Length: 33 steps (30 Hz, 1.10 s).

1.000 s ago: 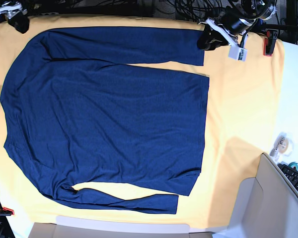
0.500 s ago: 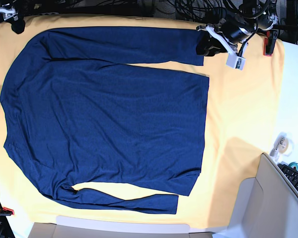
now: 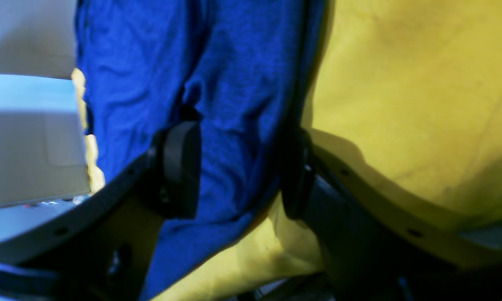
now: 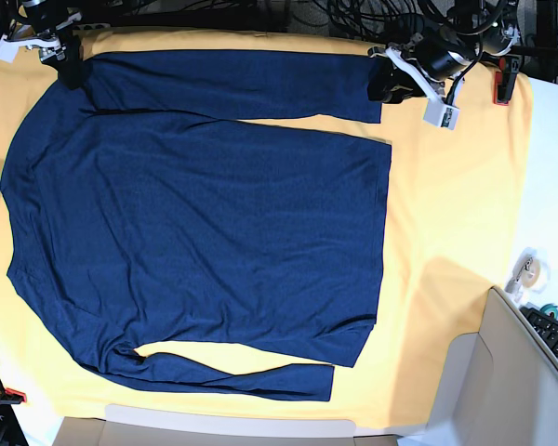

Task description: Fold the T-shirt properly

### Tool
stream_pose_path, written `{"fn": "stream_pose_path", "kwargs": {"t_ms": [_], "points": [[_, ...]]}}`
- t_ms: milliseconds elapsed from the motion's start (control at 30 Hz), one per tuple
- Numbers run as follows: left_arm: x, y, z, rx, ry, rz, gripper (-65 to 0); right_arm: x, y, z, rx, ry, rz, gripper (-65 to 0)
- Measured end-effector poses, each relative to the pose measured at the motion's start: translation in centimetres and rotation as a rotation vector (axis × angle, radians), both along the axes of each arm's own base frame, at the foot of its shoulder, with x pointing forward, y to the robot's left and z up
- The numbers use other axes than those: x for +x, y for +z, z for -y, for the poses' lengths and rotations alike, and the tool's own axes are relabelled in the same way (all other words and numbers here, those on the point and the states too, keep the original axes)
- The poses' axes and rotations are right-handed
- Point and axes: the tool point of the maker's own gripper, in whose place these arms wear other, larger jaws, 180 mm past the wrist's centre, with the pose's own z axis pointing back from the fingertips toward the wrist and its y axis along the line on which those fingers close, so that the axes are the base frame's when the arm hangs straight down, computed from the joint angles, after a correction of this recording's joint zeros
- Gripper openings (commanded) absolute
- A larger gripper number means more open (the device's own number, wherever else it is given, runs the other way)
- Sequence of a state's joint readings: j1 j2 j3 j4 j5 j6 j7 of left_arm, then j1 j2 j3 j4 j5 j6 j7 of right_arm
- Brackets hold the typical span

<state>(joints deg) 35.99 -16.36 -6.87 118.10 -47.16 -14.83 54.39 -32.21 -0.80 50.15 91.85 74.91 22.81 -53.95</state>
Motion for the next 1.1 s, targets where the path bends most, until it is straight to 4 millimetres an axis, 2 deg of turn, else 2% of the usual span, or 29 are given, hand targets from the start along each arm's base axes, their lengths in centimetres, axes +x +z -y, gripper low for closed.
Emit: {"fn": "stream_pose_path", "kwargs": {"t_ms": [200,567,733,1100], "points": [[0.0,0.0,0.0,0.000,0.000,0.000,-50.5,-0.6,-0.9,0.2,0.038,-0.029,0.010,-35.5],[0.0,0.0,-0.6,0.021,-0.013,0.001,-50.5,-0.3,-1.1,-0.1,0.056,-0.044,0.029,-35.5],[0.1,0.1,-0.7,0.022,-0.010,0.004,-50.5,-1.9,-1.4,-0.6,0.073,-0.058,0.010,-35.5],[0.1,0.1,-0.7,0.024,-0.012,0.004,-50.5,-2.6,-0.3,-0.4,0.079,-0.213,-0.100,-35.5]]}}
